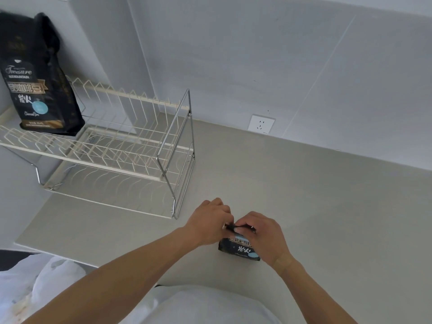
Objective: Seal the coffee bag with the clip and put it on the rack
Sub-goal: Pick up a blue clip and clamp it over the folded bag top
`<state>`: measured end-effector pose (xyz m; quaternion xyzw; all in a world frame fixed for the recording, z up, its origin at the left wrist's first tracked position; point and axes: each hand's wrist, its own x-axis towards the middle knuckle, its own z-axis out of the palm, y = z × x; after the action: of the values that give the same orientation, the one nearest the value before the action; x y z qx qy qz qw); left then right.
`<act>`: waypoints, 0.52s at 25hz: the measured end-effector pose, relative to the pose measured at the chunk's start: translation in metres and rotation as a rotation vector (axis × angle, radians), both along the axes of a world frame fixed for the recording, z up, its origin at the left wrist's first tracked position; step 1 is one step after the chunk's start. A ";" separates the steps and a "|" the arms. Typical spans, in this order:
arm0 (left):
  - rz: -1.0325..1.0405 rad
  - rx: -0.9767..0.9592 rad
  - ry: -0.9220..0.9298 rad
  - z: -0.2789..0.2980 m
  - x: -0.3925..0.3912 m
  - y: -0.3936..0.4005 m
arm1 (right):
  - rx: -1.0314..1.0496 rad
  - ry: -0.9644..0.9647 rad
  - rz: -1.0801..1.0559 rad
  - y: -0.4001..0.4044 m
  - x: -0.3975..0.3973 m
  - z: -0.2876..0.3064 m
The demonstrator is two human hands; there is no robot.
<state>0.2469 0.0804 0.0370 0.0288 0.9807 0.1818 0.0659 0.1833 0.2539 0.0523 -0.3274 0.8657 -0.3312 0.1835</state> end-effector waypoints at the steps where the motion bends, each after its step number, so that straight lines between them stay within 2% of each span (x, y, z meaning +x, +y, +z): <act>1: -0.001 0.010 0.002 0.000 -0.001 0.002 | -0.004 -0.003 0.007 0.000 0.001 0.000; 9: -0.012 -0.077 0.041 -0.004 0.001 0.008 | -0.076 0.048 -0.066 0.000 0.012 -0.005; 13: 0.017 -0.036 0.010 -0.002 0.001 0.005 | 0.050 0.087 0.016 0.007 0.002 -0.001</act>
<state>0.2479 0.0856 0.0348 0.0202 0.9843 0.1646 0.0601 0.1855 0.2604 0.0517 -0.3435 0.8783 -0.2935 0.1565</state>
